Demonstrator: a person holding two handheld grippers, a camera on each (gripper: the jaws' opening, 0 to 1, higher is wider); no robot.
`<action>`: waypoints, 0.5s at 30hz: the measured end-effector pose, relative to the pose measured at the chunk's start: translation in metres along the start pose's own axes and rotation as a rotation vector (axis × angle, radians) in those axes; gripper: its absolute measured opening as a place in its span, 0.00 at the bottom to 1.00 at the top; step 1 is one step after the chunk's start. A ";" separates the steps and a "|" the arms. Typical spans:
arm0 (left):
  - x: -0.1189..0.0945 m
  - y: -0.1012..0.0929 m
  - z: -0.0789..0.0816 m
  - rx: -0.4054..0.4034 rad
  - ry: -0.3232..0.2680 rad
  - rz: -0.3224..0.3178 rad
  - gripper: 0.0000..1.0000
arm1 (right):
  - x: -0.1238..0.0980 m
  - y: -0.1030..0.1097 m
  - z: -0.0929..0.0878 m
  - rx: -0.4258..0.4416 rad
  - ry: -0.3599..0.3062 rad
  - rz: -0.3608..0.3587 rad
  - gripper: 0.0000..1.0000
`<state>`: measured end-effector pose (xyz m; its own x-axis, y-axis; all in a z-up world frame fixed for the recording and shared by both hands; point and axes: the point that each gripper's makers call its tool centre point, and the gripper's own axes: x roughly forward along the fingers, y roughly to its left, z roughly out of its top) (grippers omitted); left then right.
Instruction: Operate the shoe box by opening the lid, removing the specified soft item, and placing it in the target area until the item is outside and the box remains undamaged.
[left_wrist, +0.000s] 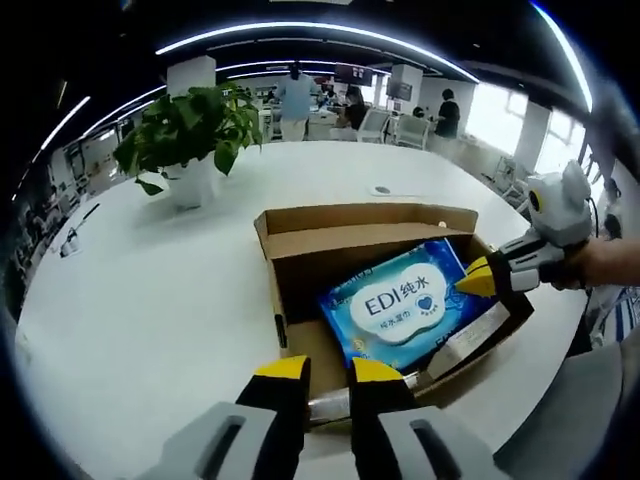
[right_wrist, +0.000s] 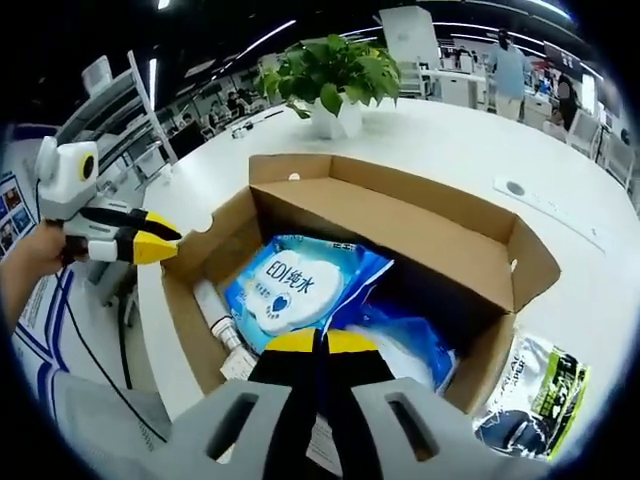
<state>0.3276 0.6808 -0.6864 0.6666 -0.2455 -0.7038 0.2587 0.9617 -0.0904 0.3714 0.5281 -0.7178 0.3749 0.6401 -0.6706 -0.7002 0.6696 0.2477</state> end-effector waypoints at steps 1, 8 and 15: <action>0.002 -0.002 -0.001 0.003 0.009 -0.008 0.15 | 0.000 0.000 0.000 0.000 -0.001 -0.001 0.00; 0.025 -0.016 -0.006 0.030 0.086 -0.069 0.17 | -0.003 -0.006 -0.004 0.014 -0.010 -0.009 0.00; 0.046 -0.025 -0.017 0.038 0.178 -0.114 0.20 | -0.003 -0.009 -0.008 -0.004 -0.010 -0.015 0.00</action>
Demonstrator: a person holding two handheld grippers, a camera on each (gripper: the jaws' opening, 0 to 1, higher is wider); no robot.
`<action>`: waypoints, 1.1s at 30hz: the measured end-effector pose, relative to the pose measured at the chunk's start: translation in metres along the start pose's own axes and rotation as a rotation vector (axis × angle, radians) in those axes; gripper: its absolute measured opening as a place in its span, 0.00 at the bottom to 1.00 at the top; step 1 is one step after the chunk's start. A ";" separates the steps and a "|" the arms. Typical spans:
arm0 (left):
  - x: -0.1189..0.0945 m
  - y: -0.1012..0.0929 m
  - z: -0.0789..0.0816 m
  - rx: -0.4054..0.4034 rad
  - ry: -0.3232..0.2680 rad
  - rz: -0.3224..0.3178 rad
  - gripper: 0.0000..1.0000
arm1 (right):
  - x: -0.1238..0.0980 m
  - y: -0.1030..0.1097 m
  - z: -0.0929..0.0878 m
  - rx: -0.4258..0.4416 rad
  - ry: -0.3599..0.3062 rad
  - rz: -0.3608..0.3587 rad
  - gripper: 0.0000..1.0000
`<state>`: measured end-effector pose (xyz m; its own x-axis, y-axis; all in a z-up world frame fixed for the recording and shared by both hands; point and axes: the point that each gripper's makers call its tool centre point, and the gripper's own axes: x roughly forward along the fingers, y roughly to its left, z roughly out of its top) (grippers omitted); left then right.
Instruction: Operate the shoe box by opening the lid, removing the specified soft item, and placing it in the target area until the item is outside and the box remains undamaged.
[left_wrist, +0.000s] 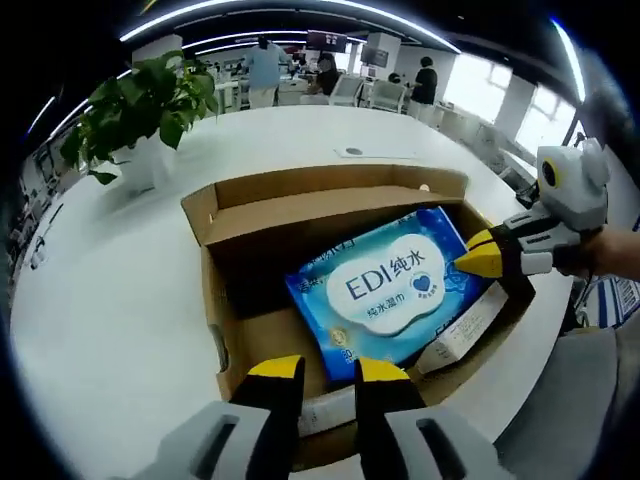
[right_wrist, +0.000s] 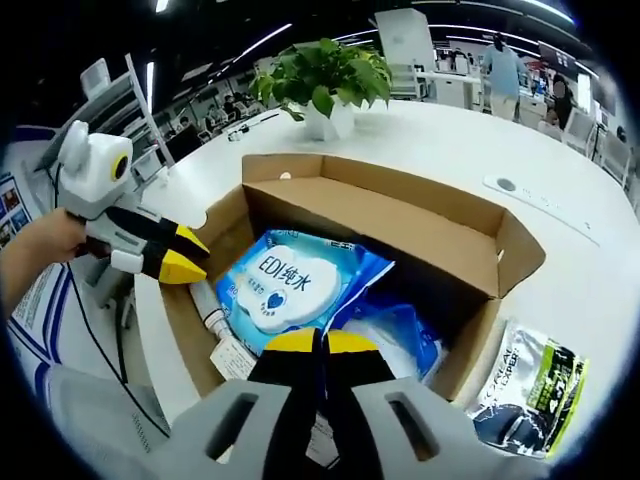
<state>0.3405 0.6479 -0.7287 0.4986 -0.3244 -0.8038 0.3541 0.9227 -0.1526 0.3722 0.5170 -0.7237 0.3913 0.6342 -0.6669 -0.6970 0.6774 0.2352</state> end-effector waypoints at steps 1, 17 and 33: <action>0.004 -0.001 -0.002 -0.002 0.015 -0.008 0.20 | 0.000 -0.001 -0.001 -0.002 0.001 -0.002 0.00; 0.031 -0.007 -0.009 -0.105 0.077 -0.066 0.19 | 0.001 -0.005 -0.005 -0.003 0.004 0.000 0.00; 0.024 -0.008 -0.002 -0.144 0.050 -0.061 0.01 | -0.003 -0.005 -0.004 0.036 -0.006 -0.009 0.00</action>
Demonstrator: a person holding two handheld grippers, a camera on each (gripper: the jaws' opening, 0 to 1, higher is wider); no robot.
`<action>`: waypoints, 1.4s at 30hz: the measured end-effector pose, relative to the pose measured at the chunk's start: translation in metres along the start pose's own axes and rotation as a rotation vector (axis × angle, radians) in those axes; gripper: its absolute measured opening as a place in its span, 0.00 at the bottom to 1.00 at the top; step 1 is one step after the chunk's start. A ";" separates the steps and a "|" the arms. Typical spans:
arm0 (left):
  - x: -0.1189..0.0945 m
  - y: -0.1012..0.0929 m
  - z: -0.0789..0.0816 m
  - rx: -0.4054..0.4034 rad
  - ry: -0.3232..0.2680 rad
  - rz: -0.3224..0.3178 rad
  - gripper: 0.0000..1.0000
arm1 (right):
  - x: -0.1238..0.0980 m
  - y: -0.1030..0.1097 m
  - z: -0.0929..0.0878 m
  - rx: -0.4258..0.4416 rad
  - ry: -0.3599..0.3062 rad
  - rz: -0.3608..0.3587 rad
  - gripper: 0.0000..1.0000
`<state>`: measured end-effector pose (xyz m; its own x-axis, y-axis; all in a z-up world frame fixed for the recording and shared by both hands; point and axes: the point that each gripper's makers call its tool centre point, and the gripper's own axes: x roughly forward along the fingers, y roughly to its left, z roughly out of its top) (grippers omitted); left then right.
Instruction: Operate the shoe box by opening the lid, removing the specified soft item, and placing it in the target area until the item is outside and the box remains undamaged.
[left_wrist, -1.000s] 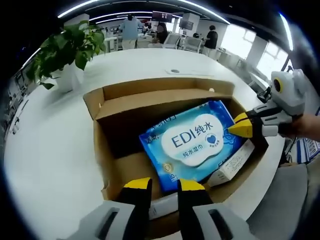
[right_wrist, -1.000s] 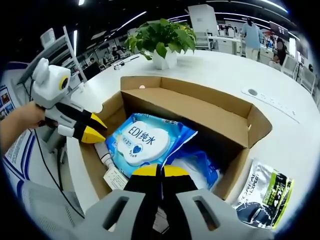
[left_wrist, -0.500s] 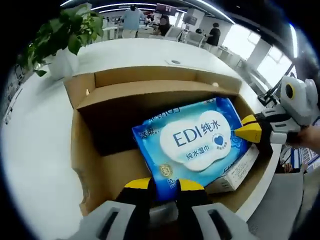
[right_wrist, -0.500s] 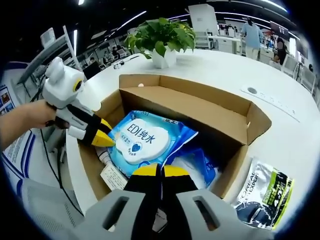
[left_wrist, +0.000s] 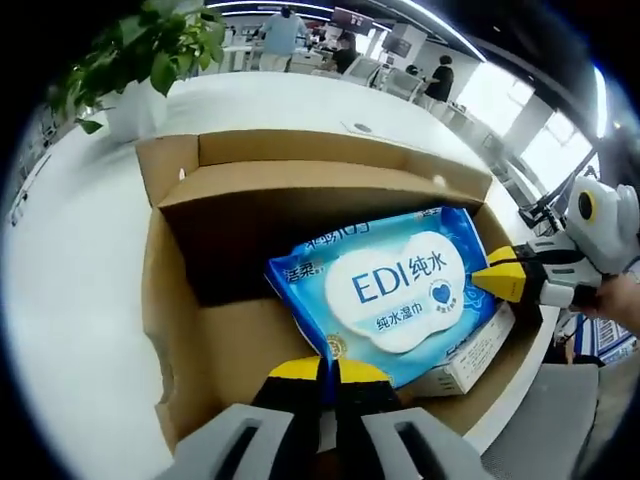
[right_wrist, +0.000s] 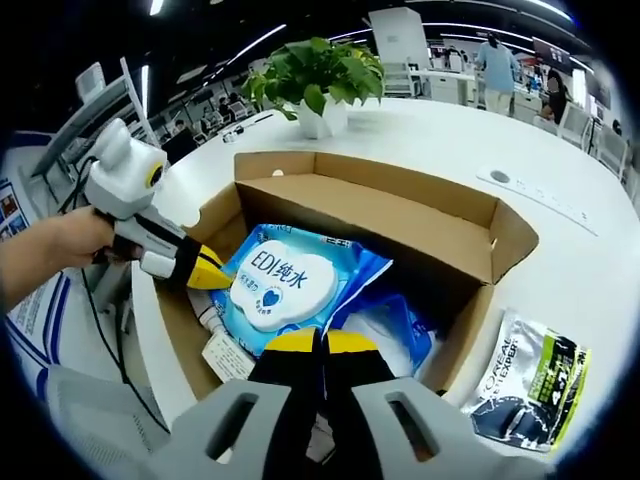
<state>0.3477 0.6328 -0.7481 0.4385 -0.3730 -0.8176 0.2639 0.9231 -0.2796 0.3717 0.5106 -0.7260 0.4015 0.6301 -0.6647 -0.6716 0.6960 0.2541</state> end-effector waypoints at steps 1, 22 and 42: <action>-0.002 0.000 0.001 -0.010 -0.004 -0.004 0.01 | 0.000 0.000 0.000 0.000 -0.001 0.000 0.00; -0.034 -0.025 0.017 -0.020 -0.079 -0.020 0.01 | -0.032 0.000 0.013 0.056 -0.055 0.029 0.00; -0.037 -0.080 0.047 0.004 -0.141 -0.084 0.00 | -0.085 -0.034 0.015 0.129 -0.119 -0.001 0.00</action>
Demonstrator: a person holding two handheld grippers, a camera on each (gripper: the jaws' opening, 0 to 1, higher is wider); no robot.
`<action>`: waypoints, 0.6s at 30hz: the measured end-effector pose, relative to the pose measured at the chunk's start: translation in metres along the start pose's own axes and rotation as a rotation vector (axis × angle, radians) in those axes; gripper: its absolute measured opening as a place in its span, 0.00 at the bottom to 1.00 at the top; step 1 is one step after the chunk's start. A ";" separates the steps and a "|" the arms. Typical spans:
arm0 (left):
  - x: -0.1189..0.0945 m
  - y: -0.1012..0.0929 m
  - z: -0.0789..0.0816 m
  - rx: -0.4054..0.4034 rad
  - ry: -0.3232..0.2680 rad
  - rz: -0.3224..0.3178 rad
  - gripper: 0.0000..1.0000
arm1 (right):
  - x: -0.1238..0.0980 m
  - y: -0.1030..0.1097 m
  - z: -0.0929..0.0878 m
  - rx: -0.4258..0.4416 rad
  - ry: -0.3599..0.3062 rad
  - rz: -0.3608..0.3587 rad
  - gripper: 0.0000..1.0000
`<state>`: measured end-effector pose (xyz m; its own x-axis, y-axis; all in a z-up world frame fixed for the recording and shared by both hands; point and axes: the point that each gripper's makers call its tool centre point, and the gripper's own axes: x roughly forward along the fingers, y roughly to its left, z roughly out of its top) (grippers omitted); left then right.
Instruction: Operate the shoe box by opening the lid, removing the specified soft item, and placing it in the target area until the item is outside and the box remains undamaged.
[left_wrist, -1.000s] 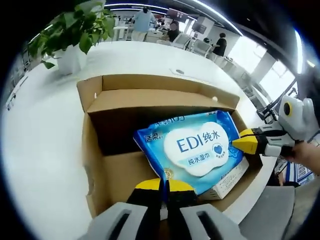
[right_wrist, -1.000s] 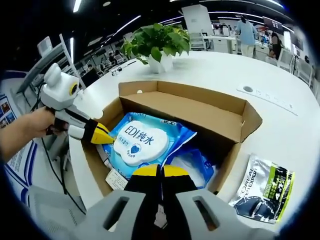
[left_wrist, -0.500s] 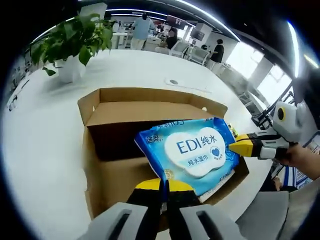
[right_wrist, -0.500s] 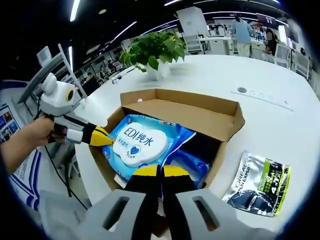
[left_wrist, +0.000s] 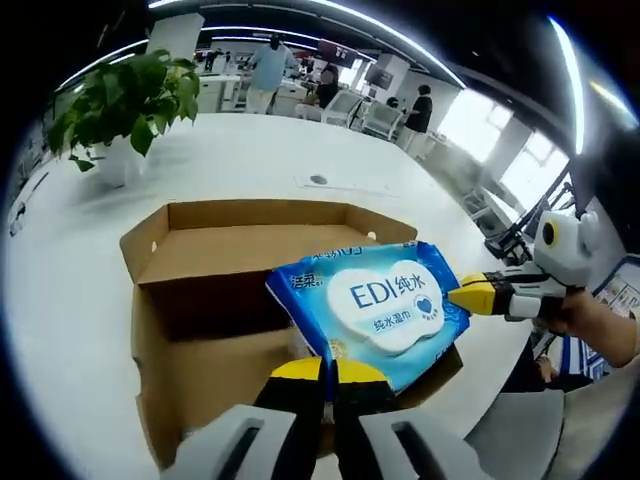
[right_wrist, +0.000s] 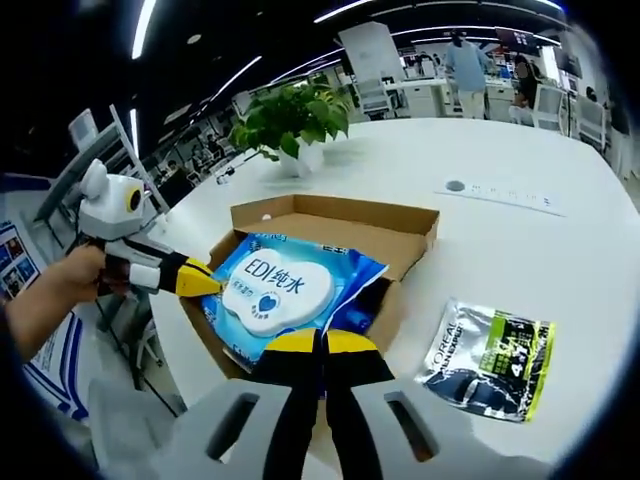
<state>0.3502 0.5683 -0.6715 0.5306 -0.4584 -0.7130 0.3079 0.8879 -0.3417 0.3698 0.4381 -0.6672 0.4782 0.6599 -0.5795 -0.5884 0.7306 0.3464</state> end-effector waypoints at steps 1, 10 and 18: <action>0.001 -0.003 0.001 0.000 -0.001 -0.001 0.00 | -0.003 -0.003 0.000 0.003 -0.004 -0.004 0.00; 0.017 -0.033 0.009 0.028 -0.011 -0.025 0.00 | -0.027 -0.027 -0.002 0.033 -0.021 -0.032 0.00; 0.032 -0.060 0.016 0.053 -0.022 -0.046 0.00 | -0.049 -0.053 -0.003 0.050 -0.037 -0.058 0.00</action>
<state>0.3615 0.5000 -0.6636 0.5321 -0.4995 -0.6836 0.3728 0.8632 -0.3405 0.3753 0.3667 -0.6588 0.5346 0.6215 -0.5727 -0.5260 0.7751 0.3501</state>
